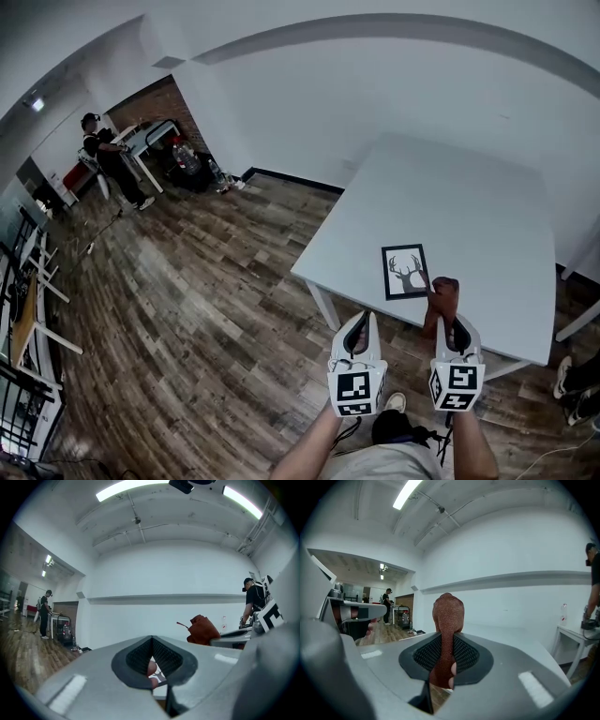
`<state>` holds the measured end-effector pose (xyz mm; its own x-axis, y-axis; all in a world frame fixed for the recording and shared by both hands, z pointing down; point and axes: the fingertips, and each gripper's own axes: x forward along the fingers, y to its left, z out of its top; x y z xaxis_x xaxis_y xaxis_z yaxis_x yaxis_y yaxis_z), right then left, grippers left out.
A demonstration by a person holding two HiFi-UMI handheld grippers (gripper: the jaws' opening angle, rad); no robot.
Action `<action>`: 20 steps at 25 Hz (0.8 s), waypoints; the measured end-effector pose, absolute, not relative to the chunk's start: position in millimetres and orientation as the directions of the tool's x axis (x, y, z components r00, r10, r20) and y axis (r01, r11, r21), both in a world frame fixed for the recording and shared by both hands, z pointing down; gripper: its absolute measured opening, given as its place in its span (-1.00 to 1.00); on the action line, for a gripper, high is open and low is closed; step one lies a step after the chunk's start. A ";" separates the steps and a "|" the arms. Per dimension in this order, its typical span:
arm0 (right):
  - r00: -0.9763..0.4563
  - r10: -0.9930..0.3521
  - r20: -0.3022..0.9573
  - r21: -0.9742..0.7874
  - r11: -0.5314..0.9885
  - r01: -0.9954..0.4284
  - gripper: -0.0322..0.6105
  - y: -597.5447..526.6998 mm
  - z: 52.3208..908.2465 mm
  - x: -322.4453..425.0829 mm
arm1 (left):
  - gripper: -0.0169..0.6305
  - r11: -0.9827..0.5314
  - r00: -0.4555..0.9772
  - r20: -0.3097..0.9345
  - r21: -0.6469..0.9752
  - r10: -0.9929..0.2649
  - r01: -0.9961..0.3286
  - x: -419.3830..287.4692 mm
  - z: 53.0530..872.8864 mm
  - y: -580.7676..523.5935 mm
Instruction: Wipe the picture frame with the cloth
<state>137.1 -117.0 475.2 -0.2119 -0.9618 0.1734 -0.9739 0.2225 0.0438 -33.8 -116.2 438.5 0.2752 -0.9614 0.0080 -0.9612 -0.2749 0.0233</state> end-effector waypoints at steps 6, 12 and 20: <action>-0.233 -0.956 0.177 0.018 0.240 -0.971 -0.62 -194.0 474.1 163.8 | -0.95 -0.267 0.267 0.010 0.001 -0.964 -0.964 -3.3 431.2 -189.3; -0.246 -0.951 0.190 0.005 0.251 -0.968 -0.62 -246.1 479.9 181.3 | -0.95 -0.254 0.254 0.010 0.002 -0.967 -0.967 16.5 431.2 -241.6; -0.256 -0.933 0.254 -0.005 0.263 -0.965 -0.62 -286.1 505.8 162.9 | -0.95 -0.263 0.263 0.016 -0.013 -0.965 -0.965 8.4 437.9 -282.2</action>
